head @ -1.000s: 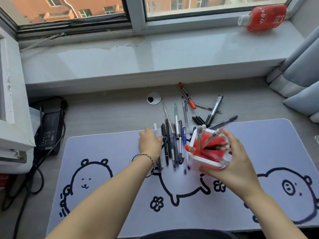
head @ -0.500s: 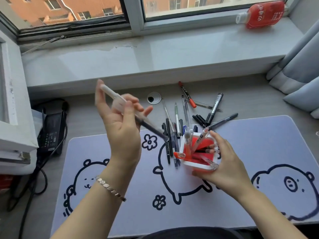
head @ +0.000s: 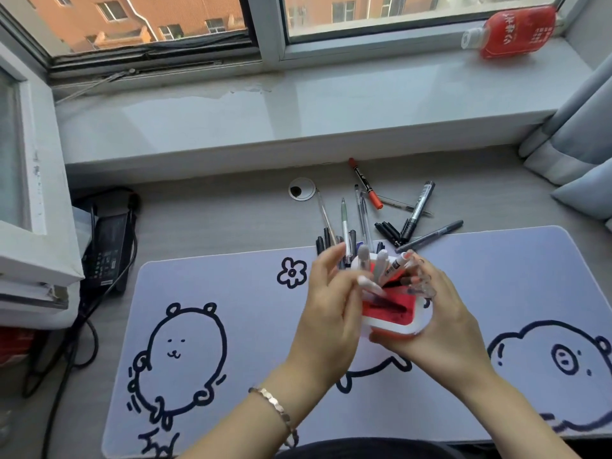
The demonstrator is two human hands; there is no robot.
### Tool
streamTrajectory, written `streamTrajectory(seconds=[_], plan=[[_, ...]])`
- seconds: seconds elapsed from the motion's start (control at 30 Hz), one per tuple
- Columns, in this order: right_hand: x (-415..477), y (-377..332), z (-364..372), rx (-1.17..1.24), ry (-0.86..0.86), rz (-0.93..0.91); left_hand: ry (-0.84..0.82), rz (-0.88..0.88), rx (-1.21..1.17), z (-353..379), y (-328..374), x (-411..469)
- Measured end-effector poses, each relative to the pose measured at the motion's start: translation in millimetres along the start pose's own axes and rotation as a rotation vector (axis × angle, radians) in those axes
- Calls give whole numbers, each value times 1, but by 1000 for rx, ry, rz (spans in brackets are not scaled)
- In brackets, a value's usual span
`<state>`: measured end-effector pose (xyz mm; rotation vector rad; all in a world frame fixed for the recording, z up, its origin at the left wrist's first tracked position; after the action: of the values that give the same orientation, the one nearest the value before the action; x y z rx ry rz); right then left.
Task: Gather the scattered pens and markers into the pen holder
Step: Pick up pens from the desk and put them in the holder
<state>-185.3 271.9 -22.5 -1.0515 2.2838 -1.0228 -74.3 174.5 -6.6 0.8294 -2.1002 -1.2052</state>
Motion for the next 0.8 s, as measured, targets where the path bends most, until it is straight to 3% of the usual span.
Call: streamTrajectory(seconds=[0.13, 0.17, 0.23, 0.3, 0.4, 0.63, 0.8], plan=[[4, 9, -10, 3, 18, 21, -240, -70, -77, 2, -1, 8], [7, 13, -13, 33, 24, 48, -222, -129, -164, -1, -2, 16], [13, 20, -21, 88, 42, 93, -33, -313, -315, -9, -22, 33], [18, 26, -28, 103, 68, 123, 78, -523, -164, -9, -56, 49], [23, 35, -32, 121, 94, 187, -102, -791, 213, 5, -104, 57], [18, 46, -29, 130, 80, 234, -129, -677, 424, 35, -113, 71], [16, 51, -21, 98, 31, 235, -181, -740, 304, 32, -127, 67]])
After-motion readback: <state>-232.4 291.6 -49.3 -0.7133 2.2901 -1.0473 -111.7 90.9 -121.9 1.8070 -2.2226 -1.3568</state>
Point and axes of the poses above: each hand's wrist, its own x-axis towards the middle knuckle, its own z-axis out of the palm, y = z × x, the point moved 4 cm from there along x, towards the middle knuckle, and after that the axes turned 2 degrees about y, right-handed, at the moved point
